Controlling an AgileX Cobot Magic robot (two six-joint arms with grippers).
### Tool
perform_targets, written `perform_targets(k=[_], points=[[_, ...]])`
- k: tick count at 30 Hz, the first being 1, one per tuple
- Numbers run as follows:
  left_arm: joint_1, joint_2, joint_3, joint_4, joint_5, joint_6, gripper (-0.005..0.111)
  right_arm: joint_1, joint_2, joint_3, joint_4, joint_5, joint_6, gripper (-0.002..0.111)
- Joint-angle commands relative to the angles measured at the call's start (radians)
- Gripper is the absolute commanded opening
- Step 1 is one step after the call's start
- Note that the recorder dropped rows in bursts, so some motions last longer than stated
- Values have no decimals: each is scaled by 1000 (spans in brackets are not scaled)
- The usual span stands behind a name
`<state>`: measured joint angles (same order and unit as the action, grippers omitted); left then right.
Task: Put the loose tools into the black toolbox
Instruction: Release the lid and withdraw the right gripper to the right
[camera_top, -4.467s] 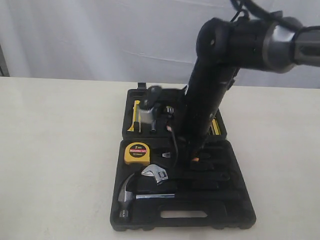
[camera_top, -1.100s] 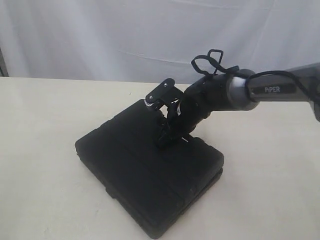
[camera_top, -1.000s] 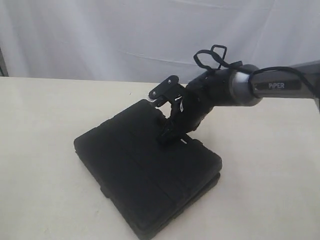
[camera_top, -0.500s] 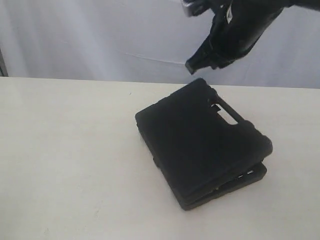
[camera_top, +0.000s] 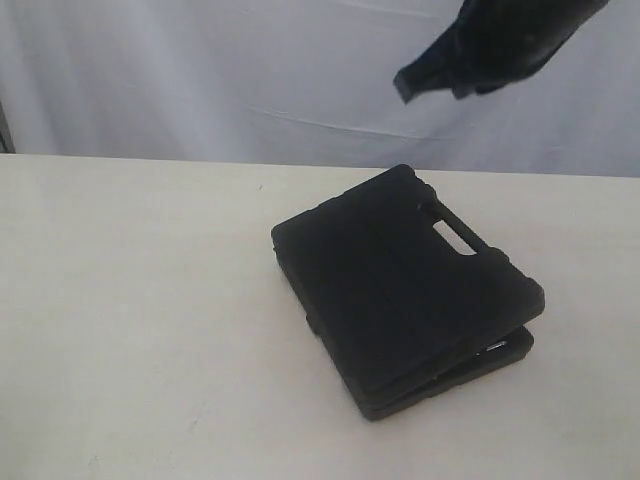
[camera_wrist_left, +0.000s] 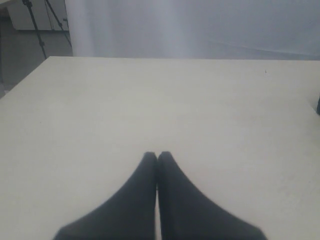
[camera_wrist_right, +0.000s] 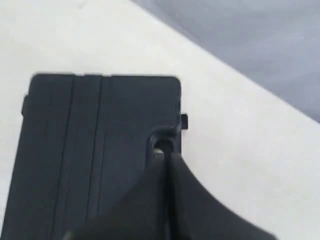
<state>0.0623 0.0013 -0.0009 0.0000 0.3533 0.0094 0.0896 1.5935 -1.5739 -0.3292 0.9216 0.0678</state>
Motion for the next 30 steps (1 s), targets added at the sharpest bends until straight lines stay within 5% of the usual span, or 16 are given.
perform_targets(k=[1,17,23,30], points=[[-4,-1,1,0,-11,-2,0,7,-178,33,12,-54,23,0],[-4,-1,1,0,-11,-2,0,193,-918,722,7,-647,197,-1],[-4,-1,1,0,-11,-2,0,193,-1005,956,7,-724,214,-1],[-4,-1,1,0,-11,-2,0,193,-1008,1206,8,-1047,183,-1]])
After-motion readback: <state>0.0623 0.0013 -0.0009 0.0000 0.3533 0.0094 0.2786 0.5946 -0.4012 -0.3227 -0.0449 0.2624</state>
